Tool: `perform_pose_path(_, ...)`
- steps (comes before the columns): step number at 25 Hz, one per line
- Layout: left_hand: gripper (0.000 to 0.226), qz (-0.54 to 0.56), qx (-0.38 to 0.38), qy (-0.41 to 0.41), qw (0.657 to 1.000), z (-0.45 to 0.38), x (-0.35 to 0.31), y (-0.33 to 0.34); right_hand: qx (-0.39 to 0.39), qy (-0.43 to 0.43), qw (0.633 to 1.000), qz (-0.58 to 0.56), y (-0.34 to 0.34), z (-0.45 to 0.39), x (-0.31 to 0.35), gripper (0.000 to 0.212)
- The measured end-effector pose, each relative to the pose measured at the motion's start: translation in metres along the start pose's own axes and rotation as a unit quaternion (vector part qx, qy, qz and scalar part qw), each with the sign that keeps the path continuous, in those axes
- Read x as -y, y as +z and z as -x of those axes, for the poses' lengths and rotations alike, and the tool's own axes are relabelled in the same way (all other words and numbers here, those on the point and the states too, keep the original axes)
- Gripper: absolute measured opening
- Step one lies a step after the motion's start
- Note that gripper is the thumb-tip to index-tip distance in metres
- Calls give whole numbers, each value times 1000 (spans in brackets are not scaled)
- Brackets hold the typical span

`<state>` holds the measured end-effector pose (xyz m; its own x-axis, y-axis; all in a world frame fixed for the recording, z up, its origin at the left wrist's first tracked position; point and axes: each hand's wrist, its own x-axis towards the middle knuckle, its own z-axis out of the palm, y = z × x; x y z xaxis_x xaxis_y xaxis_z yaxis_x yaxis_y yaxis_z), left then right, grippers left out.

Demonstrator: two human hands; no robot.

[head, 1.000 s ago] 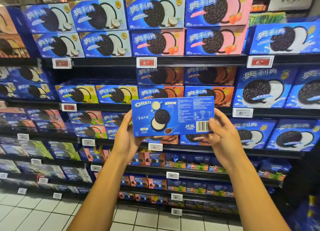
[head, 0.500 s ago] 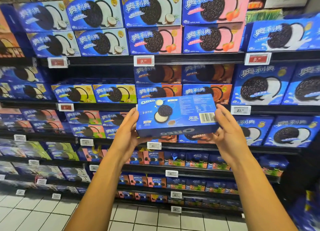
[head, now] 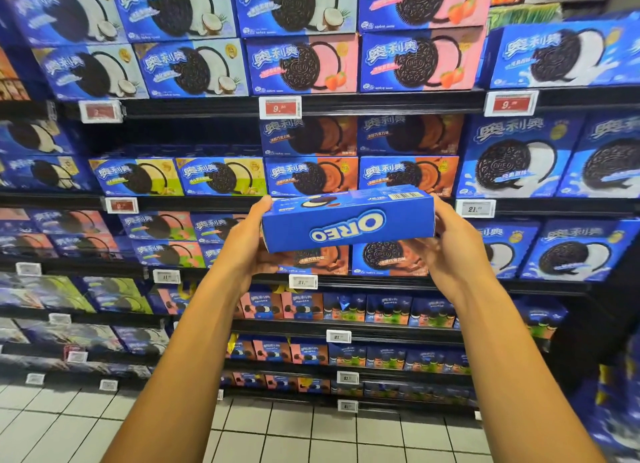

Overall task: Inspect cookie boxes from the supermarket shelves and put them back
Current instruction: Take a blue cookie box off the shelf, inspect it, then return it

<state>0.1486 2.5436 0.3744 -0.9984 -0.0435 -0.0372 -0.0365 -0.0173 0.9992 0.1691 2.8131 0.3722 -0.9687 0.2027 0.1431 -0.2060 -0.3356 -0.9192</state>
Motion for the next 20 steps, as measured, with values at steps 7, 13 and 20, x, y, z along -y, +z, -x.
perform_pose_path(7, 39, 53, 106, 98, 988, 0, 5, -8, 29, -13, 997, -64, -10, -4, -2, 29)
perform_pose_path(13, 59, 109, 160, 159, 968, -3, 10, -12, 48, -33, 998, -31, -11, 0, -3, 35)
perform_pose_path(20, 61, 129, 163, 166, 964, -4, 9, -14, 34, -45, 997, -57, -10, 0, 0, 36)
